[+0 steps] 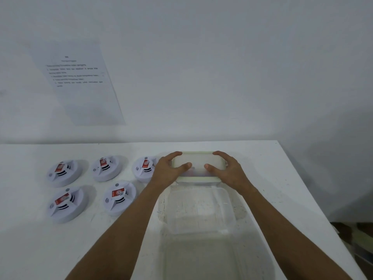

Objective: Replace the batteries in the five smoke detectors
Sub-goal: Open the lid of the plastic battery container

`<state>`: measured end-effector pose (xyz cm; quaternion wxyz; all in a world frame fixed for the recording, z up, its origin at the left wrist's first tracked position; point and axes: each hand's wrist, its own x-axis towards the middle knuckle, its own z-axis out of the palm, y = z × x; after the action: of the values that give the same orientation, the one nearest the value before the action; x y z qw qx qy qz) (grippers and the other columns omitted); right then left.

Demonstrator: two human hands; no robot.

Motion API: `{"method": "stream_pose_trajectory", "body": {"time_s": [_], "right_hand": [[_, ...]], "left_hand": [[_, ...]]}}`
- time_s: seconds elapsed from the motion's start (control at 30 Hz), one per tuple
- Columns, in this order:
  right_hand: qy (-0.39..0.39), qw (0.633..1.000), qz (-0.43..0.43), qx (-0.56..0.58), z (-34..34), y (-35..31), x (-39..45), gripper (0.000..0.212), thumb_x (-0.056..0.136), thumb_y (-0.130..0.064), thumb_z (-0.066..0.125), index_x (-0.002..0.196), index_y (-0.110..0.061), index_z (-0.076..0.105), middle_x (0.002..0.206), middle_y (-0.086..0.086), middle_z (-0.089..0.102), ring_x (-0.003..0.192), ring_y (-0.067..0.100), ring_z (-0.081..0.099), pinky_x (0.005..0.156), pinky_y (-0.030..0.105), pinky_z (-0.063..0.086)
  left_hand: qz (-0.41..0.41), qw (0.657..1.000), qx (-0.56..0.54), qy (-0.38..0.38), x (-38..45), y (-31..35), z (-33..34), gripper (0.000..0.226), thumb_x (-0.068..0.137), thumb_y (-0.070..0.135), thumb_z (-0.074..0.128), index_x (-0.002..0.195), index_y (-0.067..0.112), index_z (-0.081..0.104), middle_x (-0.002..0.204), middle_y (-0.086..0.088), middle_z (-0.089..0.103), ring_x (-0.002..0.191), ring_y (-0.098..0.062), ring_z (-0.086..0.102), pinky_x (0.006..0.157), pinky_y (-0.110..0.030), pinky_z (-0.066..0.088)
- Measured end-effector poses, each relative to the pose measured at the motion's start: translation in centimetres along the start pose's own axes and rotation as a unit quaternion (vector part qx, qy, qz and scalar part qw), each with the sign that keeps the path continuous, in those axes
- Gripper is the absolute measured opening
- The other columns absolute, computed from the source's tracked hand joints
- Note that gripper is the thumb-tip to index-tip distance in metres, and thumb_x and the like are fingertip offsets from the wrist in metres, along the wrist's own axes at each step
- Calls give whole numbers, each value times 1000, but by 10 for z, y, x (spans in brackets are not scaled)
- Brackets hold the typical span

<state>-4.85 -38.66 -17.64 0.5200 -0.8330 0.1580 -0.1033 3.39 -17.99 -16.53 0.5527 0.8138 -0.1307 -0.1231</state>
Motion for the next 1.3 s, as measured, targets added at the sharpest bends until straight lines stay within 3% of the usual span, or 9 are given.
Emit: {"method": "stream_pose_trajectory", "body": {"time_s": [0.1,0.27,0.47,0.53,0.67,0.77,0.97,1.2,1.3], "right_hand": [[-8,999,-17,-36,-2,-1,3,59,82,-41,77,135,-31,54,137,1,39,124,13,43,98,20,35],[-39,997,-44,-54,-8,-7,10,63,82,-38,79,139,-30,52,141,-5,48,123,8,44,107,28,39],[31,995,17,-89,-3,-10,17,79,78,-51,78,145,-25,44,129,9,52,113,18,52,93,28,42],[23,993,33,-110,3,-10,17,86,76,-59,75,147,-24,41,129,12,56,116,25,57,95,37,50],[-40,997,31,-65,14,-14,18,79,82,-55,71,146,-28,35,103,2,63,83,17,67,55,28,58],[-22,999,25,-42,17,-13,23,72,89,-56,62,150,-34,31,133,7,47,118,22,55,93,36,53],[-54,998,6,-27,26,-6,30,51,90,-55,61,138,-45,47,133,7,46,116,16,49,103,31,43],[-77,995,-18,57,26,-6,35,38,93,-39,65,128,-37,51,127,-9,57,106,11,60,89,25,53],[-84,994,-14,75,28,-8,35,37,93,-35,67,127,-35,52,121,-7,61,97,3,63,77,15,54]], "left_hand": [[-5,990,116,-83,1,6,-6,79,66,52,81,134,40,43,118,10,45,107,-9,48,83,-18,42],[16,959,261,-109,18,16,-12,98,55,65,81,140,39,41,133,-1,33,125,-20,37,97,-30,38],[18,947,314,56,23,26,-7,78,77,57,69,140,20,43,133,-9,48,120,-26,50,83,-31,40],[0,961,265,74,23,26,4,60,89,47,61,138,15,46,129,-9,57,105,-28,61,79,-30,48],[0,985,165,49,26,20,21,58,88,46,61,138,20,48,124,-9,62,96,-22,63,84,-28,49],[1,991,128,25,27,13,21,60,86,49,62,139,25,47,126,-1,61,100,-17,60,88,-31,49],[-1,999,24,-22,32,7,21,46,90,37,63,134,30,51,128,-6,58,90,-17,54,86,-29,48],[-14,997,-54,-50,31,1,22,41,89,37,65,128,40,53,139,-3,52,124,-26,49,99,-29,43],[-9,996,-74,-42,32,-1,24,41,88,34,68,126,37,56,134,1,57,116,-17,56,97,-26,47]]}}
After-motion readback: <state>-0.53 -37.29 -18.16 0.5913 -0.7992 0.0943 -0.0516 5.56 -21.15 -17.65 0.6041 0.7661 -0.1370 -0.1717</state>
